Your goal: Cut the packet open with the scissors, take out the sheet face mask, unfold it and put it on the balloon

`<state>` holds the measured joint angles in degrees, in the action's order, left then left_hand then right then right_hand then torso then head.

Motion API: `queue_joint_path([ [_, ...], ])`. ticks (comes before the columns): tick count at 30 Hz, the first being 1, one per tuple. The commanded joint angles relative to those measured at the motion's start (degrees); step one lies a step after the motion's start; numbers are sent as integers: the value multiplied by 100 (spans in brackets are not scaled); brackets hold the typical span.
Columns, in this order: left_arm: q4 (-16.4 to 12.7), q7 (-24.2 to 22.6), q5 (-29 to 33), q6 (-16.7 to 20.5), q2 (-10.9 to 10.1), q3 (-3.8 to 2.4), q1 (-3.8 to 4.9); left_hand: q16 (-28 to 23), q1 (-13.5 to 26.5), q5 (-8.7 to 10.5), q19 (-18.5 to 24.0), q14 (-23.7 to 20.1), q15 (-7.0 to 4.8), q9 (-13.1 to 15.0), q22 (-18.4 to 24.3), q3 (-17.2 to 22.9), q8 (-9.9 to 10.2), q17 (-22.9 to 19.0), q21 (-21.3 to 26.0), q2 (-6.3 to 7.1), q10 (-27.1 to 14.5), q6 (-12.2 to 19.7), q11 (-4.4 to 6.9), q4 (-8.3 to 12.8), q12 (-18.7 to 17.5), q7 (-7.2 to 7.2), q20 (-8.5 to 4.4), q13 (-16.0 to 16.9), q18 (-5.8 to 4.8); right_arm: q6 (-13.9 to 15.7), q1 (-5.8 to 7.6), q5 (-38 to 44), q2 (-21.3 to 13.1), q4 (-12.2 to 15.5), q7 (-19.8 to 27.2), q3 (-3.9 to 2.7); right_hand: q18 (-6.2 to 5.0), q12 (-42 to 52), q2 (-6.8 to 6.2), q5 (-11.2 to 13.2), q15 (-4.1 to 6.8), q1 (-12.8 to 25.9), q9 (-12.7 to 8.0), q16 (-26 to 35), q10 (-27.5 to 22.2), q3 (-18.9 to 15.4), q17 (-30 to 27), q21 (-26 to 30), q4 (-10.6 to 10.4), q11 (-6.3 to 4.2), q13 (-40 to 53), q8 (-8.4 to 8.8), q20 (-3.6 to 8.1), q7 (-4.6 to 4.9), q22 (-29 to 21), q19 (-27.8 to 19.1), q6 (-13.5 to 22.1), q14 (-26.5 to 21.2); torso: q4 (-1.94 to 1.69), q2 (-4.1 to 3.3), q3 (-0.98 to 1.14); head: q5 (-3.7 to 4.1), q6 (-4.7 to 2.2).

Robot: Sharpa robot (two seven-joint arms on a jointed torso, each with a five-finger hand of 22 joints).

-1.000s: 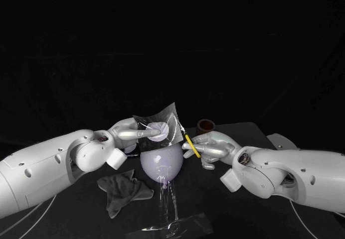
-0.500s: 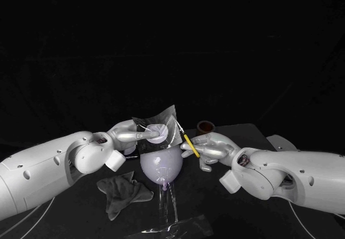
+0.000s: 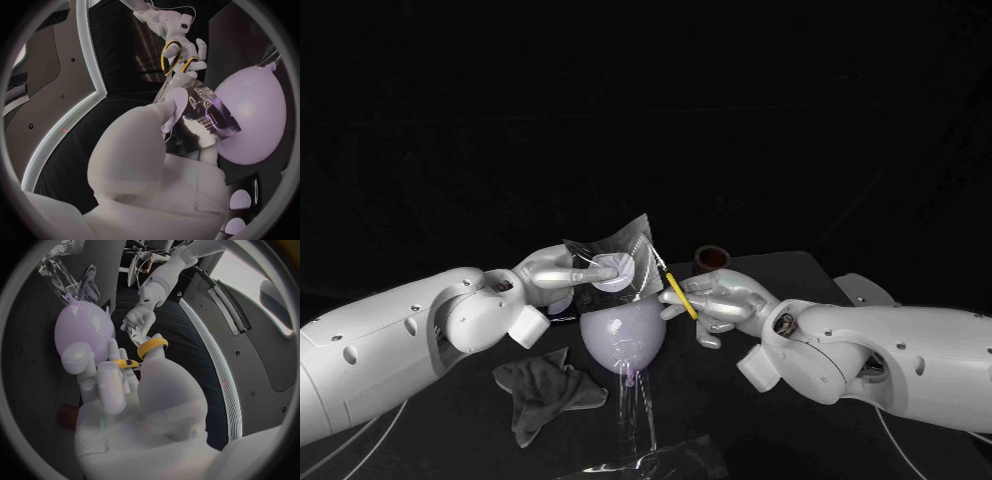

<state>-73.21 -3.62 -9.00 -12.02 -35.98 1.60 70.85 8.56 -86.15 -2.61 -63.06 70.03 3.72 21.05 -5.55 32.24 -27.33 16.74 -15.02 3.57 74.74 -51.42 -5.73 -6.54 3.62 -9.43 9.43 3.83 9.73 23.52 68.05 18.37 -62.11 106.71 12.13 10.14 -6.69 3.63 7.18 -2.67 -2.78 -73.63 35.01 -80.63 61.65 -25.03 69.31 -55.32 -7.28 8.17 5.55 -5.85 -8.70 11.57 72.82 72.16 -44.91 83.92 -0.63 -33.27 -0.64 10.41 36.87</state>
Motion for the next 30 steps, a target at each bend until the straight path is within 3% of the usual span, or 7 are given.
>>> queue_joint_path([
  [1,-6,30,149,-199,9,3,-4,-10,-1,-17,-31,28,-16,438,6,-7,-36,10,-29,-45,40,-40,0,34,37,-12,-2,10,74,-167,19,-16,16,0,168,-19,-81,-10,10,-8,-49,54,-14,56,-81,-148,-60,87,-24,3,-29,20,-18,72,-42,-79,35,43,-1,-2,1,-2,-15],
  [13,83,-73,765,-319,-3,3,-4,18,25,-18,-72,91,-37,473,3,-16,-21,34,-51,-67,99,11,14,52,54,-10,-19,17,81,-261,51,-37,72,-36,219,-36,-98,-2,9,-8,-49,58,-31,70,-133,-145,-81,161,-17,-5,-76,49,-27,50,-86,-124,98,24,-14,-2,-8,5,-46],
  [19,128,-173,996,-315,-10,3,-4,21,41,-17,-77,100,-39,483,4,-21,-16,39,-54,-73,110,24,15,48,55,-10,-20,17,78,-305,61,-46,95,-47,207,-40,-96,22,26,-8,-41,47,-32,66,-100,-141,-77,140,-7,-18,-86,43,-25,40,-80,-113,93,24,1,-3,-10,1,-52],
  [30,139,-148,1008,-505,-13,3,-5,27,45,-18,-89,118,-47,501,5,-21,-14,48,-59,-85,130,35,21,60,57,-6,-28,17,80,-312,65,-49,138,-67,230,-46,-101,26,29,-8,-39,45,-32,72,-93,-141,-91,160,-5,-20,-89,40,-24,38,-91,-123,91,20,-12,-6,-9,-17,-69],
])
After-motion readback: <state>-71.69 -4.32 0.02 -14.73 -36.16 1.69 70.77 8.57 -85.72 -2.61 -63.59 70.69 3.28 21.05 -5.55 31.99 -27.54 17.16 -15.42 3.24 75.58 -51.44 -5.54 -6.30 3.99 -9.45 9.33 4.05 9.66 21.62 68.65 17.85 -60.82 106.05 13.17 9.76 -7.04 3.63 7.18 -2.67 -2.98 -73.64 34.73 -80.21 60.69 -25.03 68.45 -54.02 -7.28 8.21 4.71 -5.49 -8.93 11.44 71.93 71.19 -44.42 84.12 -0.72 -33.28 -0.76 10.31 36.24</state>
